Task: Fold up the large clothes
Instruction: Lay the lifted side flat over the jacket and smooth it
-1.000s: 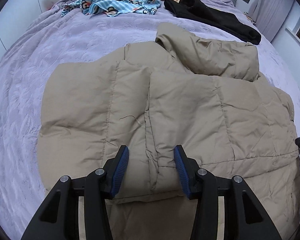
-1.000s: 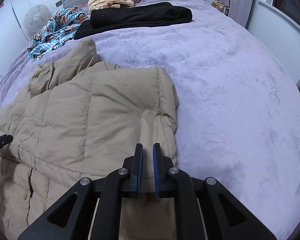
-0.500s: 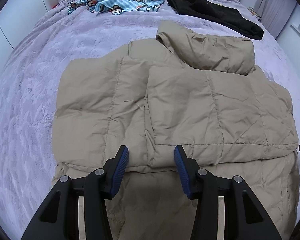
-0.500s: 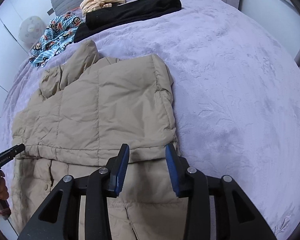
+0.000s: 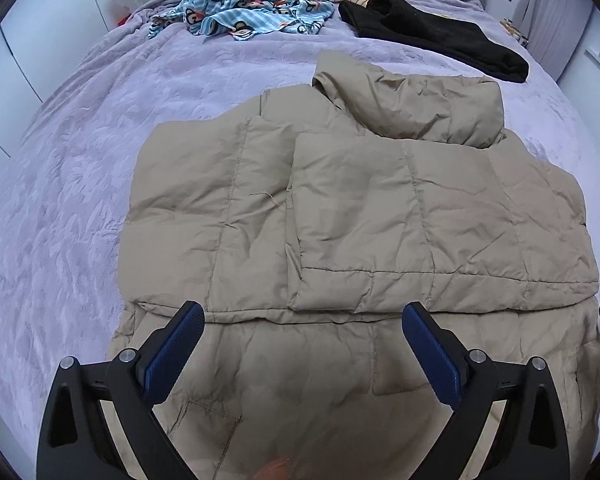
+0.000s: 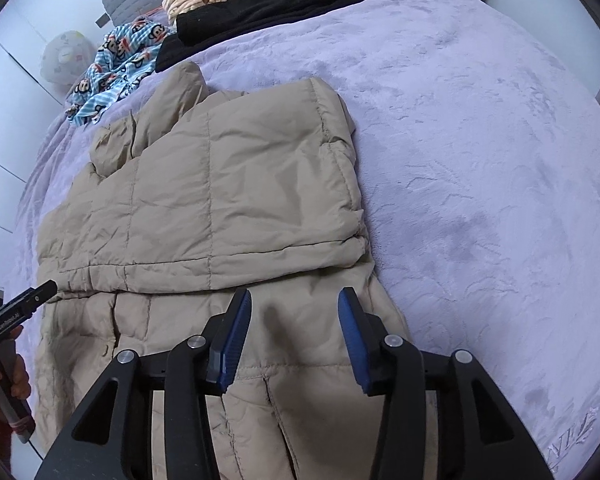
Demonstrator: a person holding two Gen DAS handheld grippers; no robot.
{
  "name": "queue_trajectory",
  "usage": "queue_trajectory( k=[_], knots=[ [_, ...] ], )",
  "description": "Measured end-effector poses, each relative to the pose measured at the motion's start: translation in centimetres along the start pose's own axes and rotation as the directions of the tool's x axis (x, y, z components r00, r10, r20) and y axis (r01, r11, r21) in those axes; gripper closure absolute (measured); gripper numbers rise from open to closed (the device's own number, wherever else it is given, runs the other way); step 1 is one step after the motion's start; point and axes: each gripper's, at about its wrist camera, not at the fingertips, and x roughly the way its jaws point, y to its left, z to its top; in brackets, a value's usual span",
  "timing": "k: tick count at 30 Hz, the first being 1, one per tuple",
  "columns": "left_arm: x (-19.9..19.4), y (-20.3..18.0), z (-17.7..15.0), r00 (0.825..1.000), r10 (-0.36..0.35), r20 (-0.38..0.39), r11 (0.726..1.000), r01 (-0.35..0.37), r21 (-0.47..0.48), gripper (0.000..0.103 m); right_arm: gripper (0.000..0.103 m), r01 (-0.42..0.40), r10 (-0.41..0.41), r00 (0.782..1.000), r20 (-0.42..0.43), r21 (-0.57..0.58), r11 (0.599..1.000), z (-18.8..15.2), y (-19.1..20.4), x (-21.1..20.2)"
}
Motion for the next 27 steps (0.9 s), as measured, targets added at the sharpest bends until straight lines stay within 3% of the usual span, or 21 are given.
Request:
queue_trajectory(
  k=[5, 9, 12, 17, 27],
  knots=[
    [-0.4, -0.5, -0.8, 1.0, 0.021, -0.012, 1.0, -0.021, 0.016, 0.001, 0.024, -0.082, 0.081, 0.997, 0.013, 0.04, 0.996, -0.3, 0.1, -0.9],
    [-1.0, -0.4, -1.6, 1.0, 0.021, -0.023, 1.0, -0.02, 0.016, 0.001, 0.023, -0.119, 0.119, 0.993, 0.008, 0.064, 0.991, -0.9, 0.1, -1.2],
    [-1.3, 0.0, -2.2, 0.999, 0.021, -0.027, 0.999, -0.021, 0.031, 0.001, 0.013, -0.15, 0.15, 0.989, 0.001, 0.089, 0.985, -1.6, 0.3, -1.3],
    [-1.7, 1.3, -3.6, 0.998, -0.003, -0.058, 0.999, 0.006, 0.049, 0.001, 0.012, -0.155, 0.156, 0.988, -0.005, 0.108, 0.982, -3.6, 1.3, -1.8],
    [-5.7, 4.9, -7.2, 0.997, -0.061, -0.035, 0.998, 0.062, 0.02, 0.001, 0.01, -0.229, 0.234, 0.972, 0.002, 0.215, 0.949, -8.4, 4.1, -3.7]
  ],
)
